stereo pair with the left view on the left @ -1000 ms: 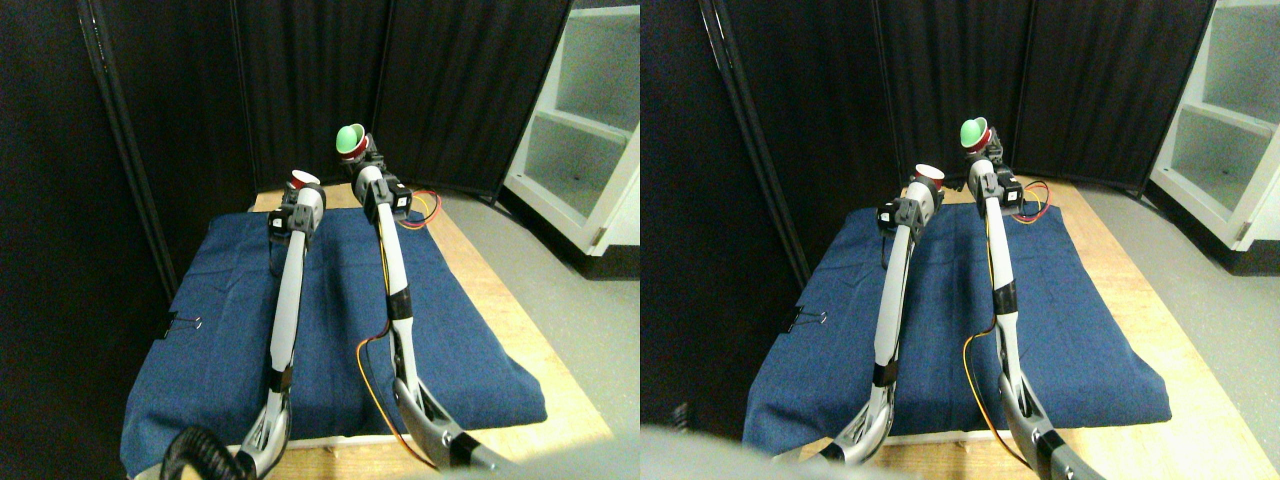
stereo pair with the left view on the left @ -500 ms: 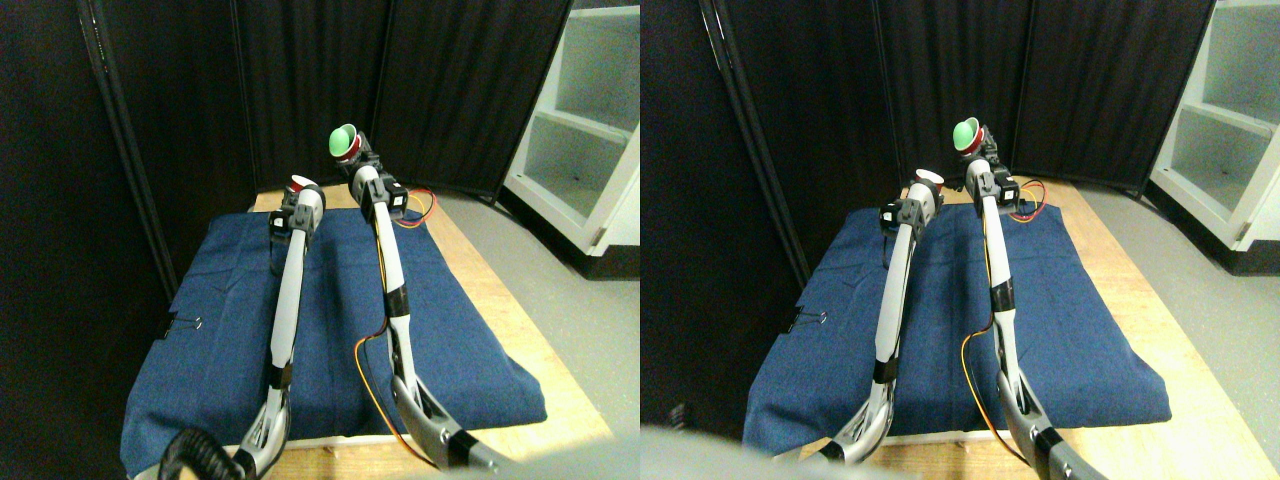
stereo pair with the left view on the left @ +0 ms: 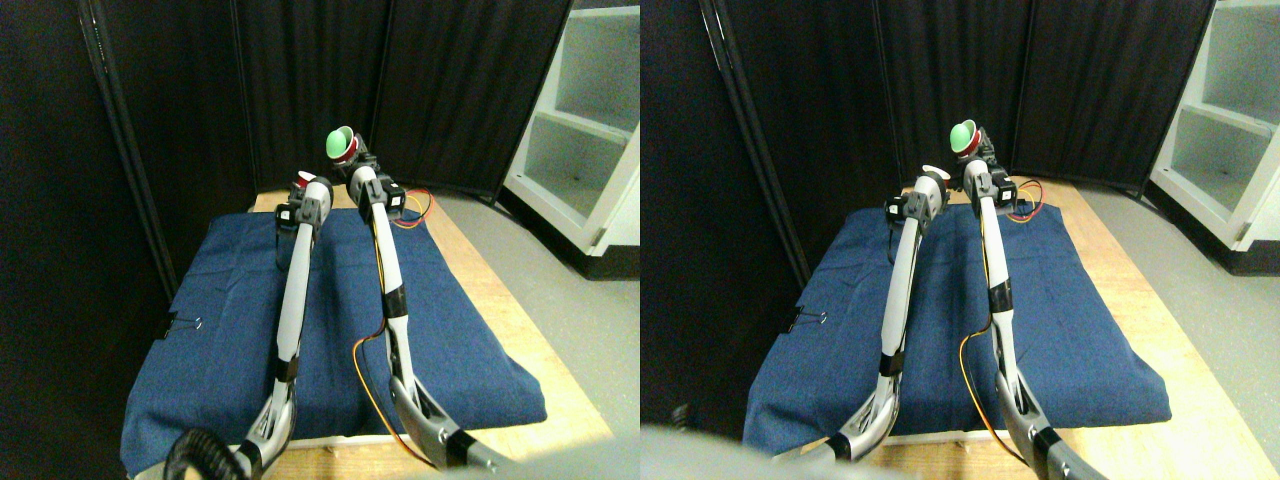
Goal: Pour (bimanual)
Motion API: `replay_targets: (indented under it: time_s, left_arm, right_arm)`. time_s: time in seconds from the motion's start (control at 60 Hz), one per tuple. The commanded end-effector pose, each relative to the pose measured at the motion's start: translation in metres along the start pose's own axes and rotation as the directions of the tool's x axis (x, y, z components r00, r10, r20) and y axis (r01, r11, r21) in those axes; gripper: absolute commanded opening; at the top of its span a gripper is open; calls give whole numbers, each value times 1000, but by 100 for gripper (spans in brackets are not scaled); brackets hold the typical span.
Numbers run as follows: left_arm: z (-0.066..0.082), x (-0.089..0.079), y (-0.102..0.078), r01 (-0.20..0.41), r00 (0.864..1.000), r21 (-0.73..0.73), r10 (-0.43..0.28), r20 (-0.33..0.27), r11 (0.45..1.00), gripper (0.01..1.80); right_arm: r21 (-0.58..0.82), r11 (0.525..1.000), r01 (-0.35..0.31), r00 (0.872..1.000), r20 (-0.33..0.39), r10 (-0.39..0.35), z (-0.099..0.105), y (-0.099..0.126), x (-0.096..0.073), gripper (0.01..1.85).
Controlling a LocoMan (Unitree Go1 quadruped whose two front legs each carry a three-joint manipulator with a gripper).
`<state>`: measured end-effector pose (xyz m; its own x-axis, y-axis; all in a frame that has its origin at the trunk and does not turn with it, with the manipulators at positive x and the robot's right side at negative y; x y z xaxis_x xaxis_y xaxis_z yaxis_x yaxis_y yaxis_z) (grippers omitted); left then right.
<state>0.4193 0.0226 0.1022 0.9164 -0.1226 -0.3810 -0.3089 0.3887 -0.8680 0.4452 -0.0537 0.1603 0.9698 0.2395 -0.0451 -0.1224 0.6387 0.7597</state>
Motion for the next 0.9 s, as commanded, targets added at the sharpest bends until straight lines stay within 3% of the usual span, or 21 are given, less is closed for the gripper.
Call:
replay_targets:
  time_s: [0.017, 0.317, 0.717, 0.9]
  left_arm:
    - [3, -3, -9, 49, 999, -12, -49, 0, 999, 33]
    - [3, -6, -9, 53, 999, 3, -53, 0, 999, 33]
    - [-4, -7, -6, 40, 999, -25, -40, 6, 999, 33]
    - [-5, -5, -3, 42, 999, -32, -42, 6, 999, 33]
  right_arm:
    - [-3, 999, -45, 999, 3, 45, 1, 6, -2, 33]
    - [-99, 993, -70, 997, -24, 68, -1, 6, -5, 33]
    - [-114, 992, -61, 998, -12, 60, 1, 10, -13, 33]
    - [-136, 986, -92, 996, -20, 90, 2, 10, -18, 33]
